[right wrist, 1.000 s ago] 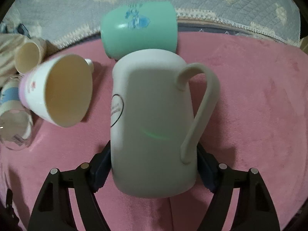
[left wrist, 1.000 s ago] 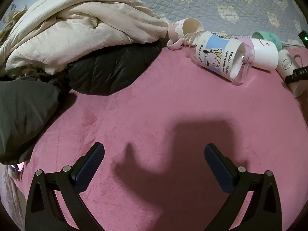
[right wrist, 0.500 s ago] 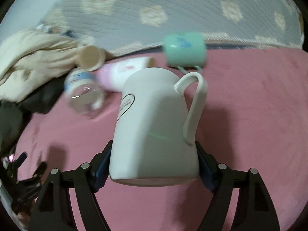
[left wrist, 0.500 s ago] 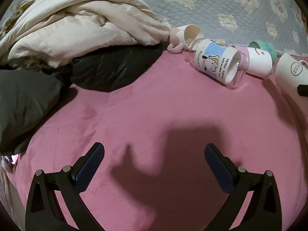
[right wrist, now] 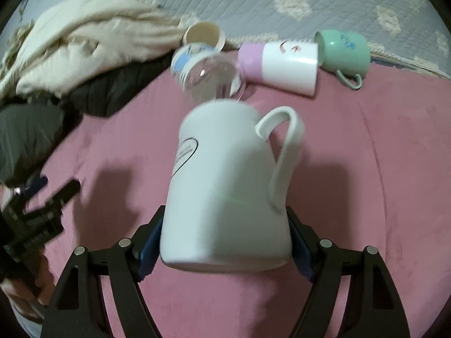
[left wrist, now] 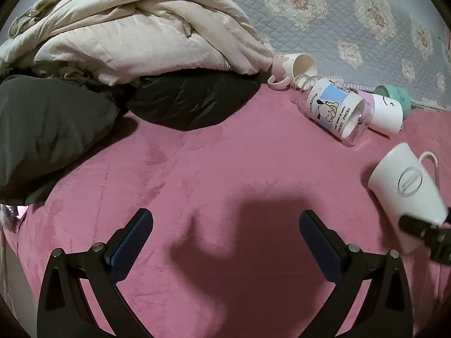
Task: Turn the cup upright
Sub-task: 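Close the right gripper on the white mug and lift it off the bedspread, then rotate the held white mug with the right gripper until its rim faces up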
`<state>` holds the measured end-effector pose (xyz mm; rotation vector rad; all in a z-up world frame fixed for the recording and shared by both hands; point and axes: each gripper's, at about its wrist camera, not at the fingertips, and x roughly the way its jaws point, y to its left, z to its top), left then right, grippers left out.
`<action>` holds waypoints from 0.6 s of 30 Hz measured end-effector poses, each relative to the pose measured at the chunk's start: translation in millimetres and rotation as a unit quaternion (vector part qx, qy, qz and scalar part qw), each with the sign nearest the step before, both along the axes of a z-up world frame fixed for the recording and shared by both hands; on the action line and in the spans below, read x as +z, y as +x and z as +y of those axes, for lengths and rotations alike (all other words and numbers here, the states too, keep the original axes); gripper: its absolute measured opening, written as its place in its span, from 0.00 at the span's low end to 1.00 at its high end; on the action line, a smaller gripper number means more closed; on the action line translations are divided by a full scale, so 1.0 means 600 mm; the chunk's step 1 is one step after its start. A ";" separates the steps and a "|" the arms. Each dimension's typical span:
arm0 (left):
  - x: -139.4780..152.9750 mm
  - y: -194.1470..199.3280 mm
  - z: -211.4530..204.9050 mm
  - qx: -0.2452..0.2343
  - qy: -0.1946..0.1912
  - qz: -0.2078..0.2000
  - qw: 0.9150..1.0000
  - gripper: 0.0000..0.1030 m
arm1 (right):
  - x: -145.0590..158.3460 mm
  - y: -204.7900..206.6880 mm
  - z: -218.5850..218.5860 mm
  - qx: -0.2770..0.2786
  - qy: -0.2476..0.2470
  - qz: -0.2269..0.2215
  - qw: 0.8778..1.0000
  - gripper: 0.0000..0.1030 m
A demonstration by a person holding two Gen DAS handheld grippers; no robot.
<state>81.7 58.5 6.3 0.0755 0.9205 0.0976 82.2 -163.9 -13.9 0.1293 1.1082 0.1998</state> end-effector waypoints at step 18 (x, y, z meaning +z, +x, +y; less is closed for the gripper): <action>-0.008 -0.003 -0.015 -0.004 0.016 -0.001 1.000 1.00 | 0.090 -0.046 -0.138 -0.083 0.016 -0.073 0.994 0.84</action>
